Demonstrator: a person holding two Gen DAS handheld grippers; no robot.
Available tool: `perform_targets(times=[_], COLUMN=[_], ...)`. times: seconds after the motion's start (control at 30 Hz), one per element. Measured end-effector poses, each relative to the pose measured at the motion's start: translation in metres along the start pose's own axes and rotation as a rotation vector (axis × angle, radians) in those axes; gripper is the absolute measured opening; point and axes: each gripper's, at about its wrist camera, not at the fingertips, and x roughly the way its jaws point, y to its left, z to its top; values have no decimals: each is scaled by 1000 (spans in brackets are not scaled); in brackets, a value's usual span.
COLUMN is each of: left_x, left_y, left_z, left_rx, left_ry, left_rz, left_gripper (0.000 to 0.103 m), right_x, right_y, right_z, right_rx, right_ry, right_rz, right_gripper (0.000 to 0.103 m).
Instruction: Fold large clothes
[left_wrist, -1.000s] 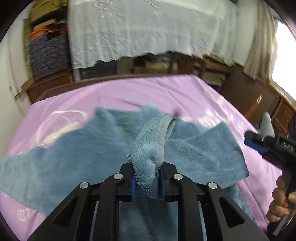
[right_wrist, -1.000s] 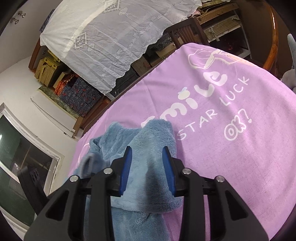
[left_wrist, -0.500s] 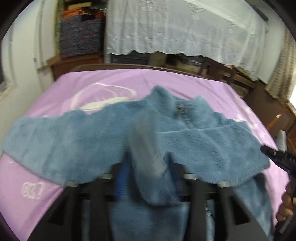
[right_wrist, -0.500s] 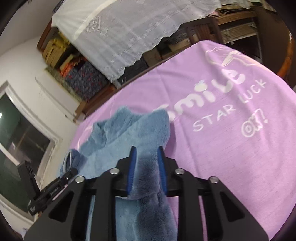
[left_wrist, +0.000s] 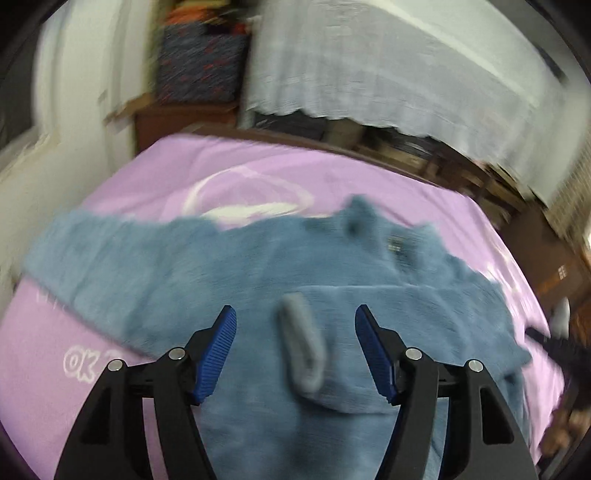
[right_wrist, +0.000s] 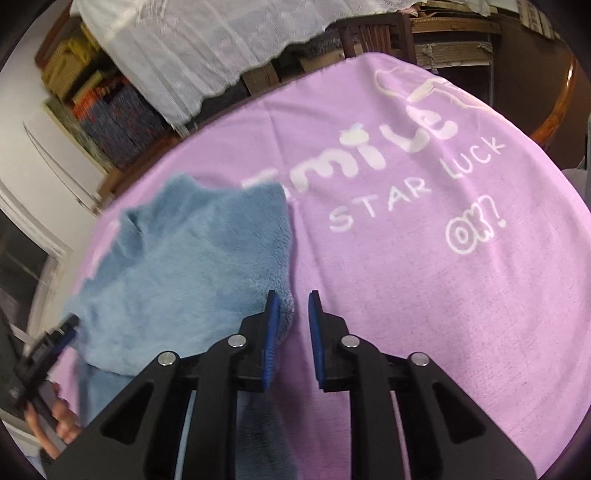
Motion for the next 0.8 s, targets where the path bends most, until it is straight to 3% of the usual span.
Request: perform_targets(times=[0.1,0.27,0.4,0.57,0.8], left_x=[-2,23,53,64,51], left_y=[-39,-66,-60,-45,-39], left_z=[0,1,-7,-11,-14], left_rx=[140,221,215,183,165], left_ry=[21,68,132,151,133], left_rz=[-46,-37,-8,-45,-68], left_gripper=[68,69,69,76,76], right_x=[-18,1,33,67,59], right_y=[7,40,58,35,27], right_z=[6,29,40,37,37], right_rx=[-5,-47,-84,-80,-76], right_ry=[-82,-11,35,89,84], right_rz=[77,143,101,57,33], right_gripper=[16,16,17,10,6])
